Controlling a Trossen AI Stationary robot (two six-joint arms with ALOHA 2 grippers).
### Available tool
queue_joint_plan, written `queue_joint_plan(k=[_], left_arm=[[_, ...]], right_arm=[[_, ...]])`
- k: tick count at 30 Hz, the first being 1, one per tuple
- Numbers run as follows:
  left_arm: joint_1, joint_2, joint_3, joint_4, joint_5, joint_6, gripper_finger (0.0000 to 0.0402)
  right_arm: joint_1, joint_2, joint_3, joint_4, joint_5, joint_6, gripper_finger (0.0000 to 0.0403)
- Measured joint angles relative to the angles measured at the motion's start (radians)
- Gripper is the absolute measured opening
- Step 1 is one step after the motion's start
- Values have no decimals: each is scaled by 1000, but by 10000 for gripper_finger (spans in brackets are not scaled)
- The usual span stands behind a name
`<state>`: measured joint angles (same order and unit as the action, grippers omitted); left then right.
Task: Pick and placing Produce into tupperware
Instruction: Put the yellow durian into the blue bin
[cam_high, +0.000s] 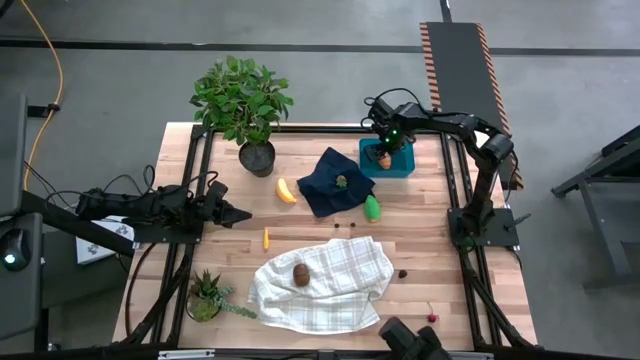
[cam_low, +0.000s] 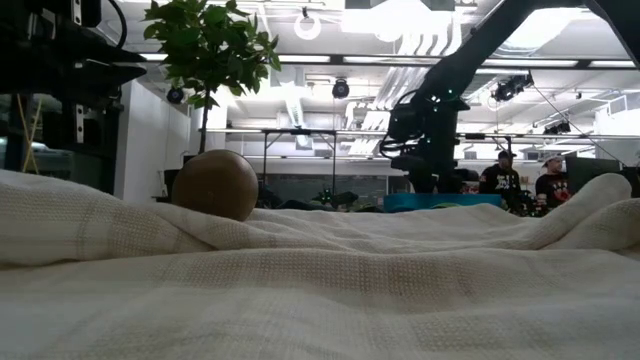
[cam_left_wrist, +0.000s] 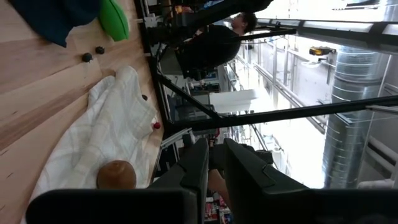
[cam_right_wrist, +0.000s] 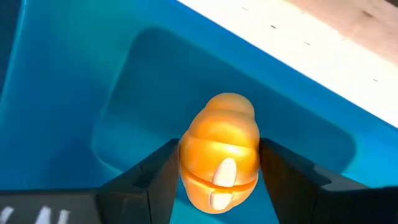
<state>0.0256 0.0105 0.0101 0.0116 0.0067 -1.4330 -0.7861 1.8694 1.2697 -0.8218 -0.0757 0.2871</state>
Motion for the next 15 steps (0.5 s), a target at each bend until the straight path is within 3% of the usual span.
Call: queue_joint_plan(k=[15], left_arm=[[0, 0, 0, 0, 0, 0, 40]], right_arm=[[-15, 0, 0, 3, -5, 19, 197]])
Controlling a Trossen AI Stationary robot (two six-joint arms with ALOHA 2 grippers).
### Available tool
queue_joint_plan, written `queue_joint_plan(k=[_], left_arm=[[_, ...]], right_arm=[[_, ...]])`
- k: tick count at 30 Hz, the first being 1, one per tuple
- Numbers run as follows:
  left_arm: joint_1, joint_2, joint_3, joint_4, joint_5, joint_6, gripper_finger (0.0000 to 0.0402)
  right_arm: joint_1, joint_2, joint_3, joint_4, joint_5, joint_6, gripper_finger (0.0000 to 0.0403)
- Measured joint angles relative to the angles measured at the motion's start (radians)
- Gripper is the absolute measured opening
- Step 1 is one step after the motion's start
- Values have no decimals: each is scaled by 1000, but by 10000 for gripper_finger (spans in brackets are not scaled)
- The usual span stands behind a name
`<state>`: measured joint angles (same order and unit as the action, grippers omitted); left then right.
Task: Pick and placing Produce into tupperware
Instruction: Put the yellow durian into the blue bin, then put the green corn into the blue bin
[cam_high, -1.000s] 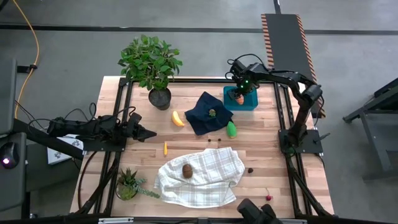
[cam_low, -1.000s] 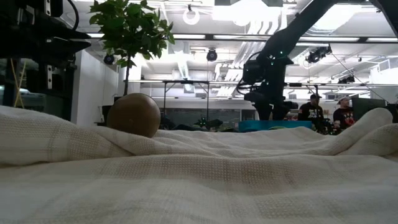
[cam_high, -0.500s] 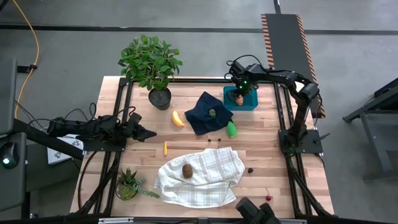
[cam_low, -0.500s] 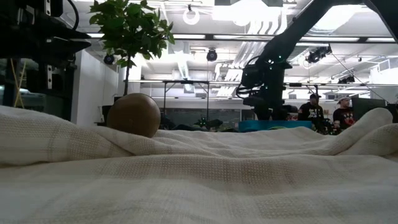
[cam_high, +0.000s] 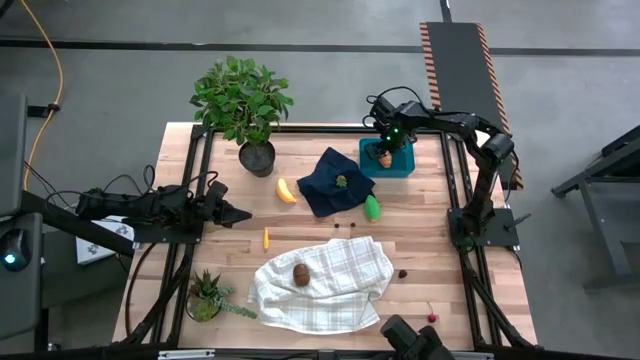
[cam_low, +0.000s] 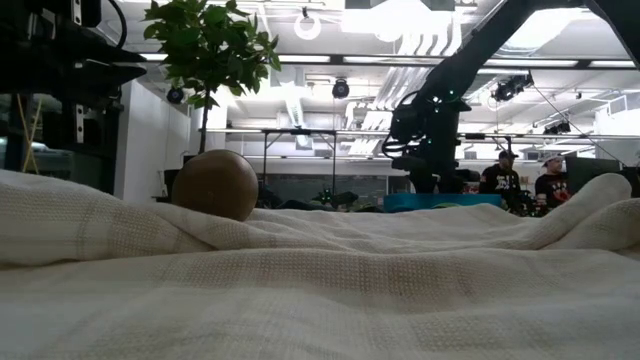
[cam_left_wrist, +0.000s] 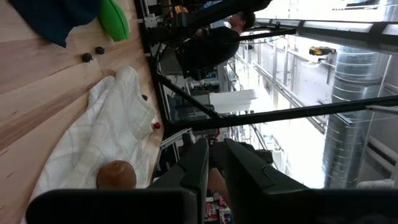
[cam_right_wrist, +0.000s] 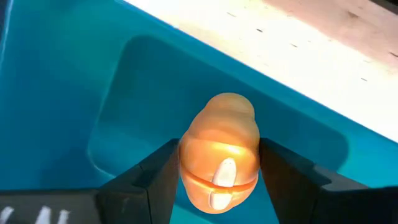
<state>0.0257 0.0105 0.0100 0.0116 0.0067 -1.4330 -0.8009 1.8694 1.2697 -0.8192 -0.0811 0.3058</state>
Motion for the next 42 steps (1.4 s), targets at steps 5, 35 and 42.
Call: queue_joint_plan(k=[5, 35, 42], left_arm=[[0, 0, 0, 0, 0, 16, 40], [0, 0, 0, 0, 4, 19, 40], [0, 0, 0, 0, 4, 19, 40]], right_arm=[[0, 0, 0, 0, -3, -1, 197], [-1, 1, 239, -125, -34, 26, 232], [37, 0, 356, -291, -39, 31, 232]])
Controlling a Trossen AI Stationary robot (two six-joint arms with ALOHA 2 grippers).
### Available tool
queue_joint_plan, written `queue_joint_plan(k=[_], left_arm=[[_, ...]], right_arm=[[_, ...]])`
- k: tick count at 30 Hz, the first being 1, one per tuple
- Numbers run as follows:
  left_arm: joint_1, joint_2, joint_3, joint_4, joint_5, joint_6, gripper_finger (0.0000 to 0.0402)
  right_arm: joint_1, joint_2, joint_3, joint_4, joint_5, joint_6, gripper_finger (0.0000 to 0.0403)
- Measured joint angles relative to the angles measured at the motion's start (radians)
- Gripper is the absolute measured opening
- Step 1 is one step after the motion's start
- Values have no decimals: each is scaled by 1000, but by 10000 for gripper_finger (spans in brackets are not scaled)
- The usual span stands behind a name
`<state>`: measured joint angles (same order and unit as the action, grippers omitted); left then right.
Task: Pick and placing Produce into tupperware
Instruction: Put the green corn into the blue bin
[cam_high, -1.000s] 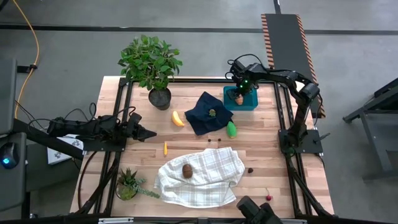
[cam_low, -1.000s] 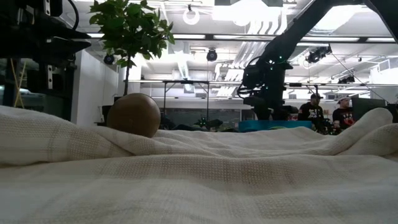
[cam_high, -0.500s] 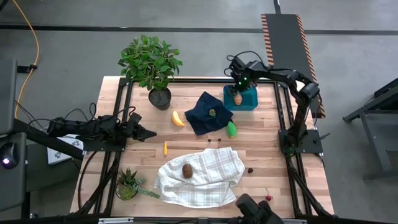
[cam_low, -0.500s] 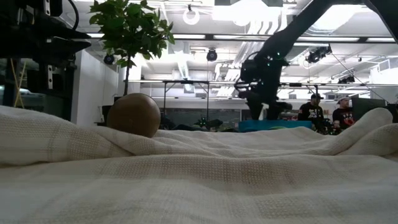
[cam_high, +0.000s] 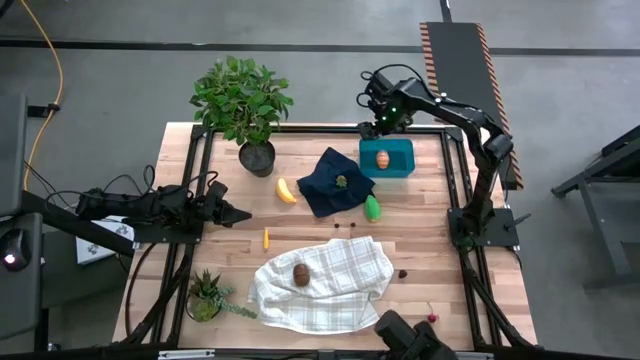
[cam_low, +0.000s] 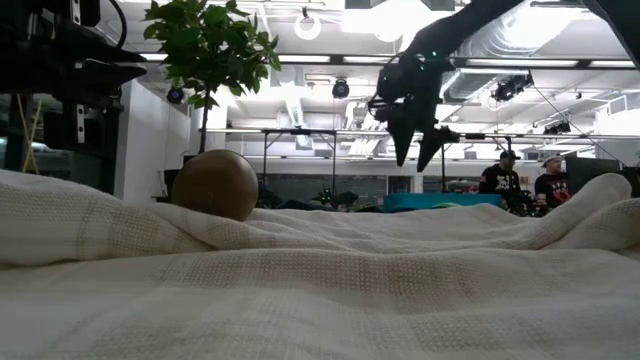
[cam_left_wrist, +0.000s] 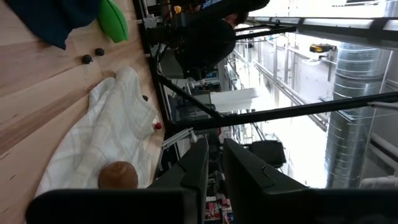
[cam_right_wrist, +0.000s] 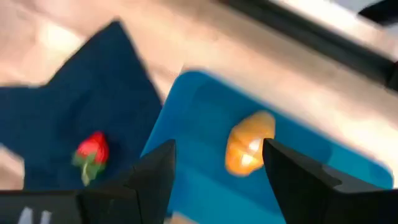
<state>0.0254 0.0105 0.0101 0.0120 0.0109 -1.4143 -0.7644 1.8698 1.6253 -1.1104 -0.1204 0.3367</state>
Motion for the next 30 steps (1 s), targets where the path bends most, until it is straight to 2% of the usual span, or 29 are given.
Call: queue_joint_plan(k=[8, 17, 22, 30], left_arm=[[0, 0, 0, 0, 8, 0, 40], [0, 0, 0, 6, 36, 33, 40], [0, 0, 0, 14, 73, 54, 40], [0, 0, 0, 21, 120, 57, 40]], right_arm=[[117, 0, 15, -188, -13, 30, 232], [304, 0, 14, -175, 2, 142, 232], [405, 0, 14, -159, 77, 219, 232], [505, -1, 10, -180, 110, 326, 232]])
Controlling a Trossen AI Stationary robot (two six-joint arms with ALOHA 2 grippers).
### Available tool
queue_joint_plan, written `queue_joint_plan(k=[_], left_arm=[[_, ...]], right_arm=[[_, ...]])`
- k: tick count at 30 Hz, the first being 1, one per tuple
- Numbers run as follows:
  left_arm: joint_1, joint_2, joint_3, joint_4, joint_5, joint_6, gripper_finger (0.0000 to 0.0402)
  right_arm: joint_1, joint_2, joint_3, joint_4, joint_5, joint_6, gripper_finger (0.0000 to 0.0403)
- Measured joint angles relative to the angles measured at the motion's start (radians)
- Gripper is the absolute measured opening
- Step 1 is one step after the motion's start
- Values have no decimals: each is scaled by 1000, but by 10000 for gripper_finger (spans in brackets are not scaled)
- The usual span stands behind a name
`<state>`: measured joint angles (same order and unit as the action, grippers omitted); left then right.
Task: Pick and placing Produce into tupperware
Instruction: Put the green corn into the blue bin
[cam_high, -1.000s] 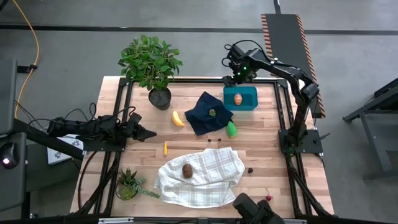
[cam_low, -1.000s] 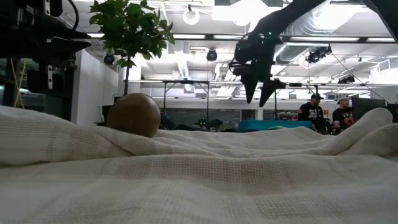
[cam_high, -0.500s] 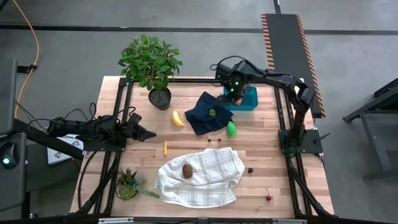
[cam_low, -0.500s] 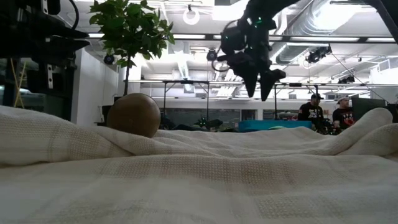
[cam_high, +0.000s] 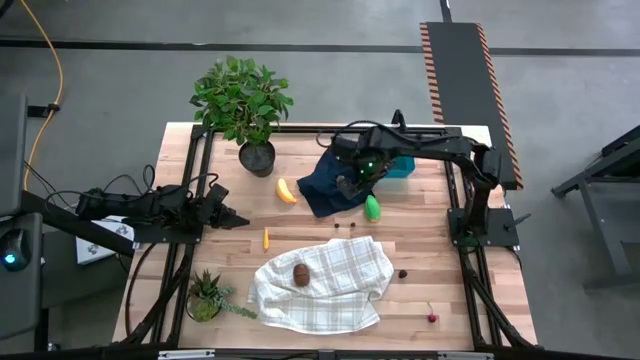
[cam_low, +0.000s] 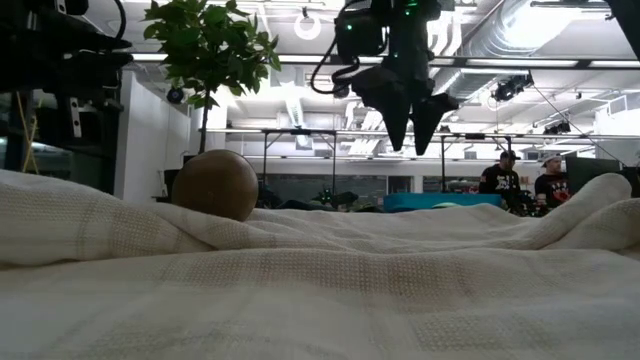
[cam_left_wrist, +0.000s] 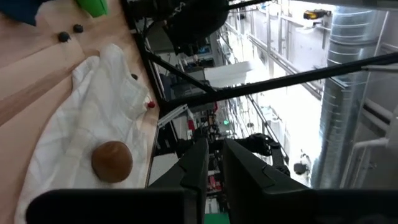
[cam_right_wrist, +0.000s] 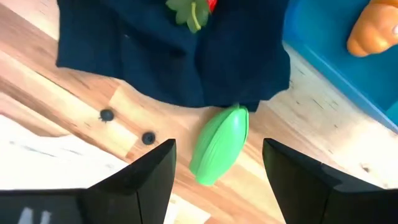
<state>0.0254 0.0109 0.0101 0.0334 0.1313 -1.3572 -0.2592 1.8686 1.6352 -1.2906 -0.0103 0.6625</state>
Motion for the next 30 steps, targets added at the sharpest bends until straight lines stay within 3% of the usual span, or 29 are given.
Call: queue_joint_plan(k=[11, 20, 30], left_arm=[[0, 0, 0, 10, 62, 26, 40], [0, 0, 0, 11, 67, 26, 40], [0, 0, 0, 14, 83, 41, 40]], right_arm=[[56, 0, -160, 39, -52, 125, 232], [58, -2, -182, 106, -49, 195, 232], [30, -145, -333, 213, -51, 265, 232]])
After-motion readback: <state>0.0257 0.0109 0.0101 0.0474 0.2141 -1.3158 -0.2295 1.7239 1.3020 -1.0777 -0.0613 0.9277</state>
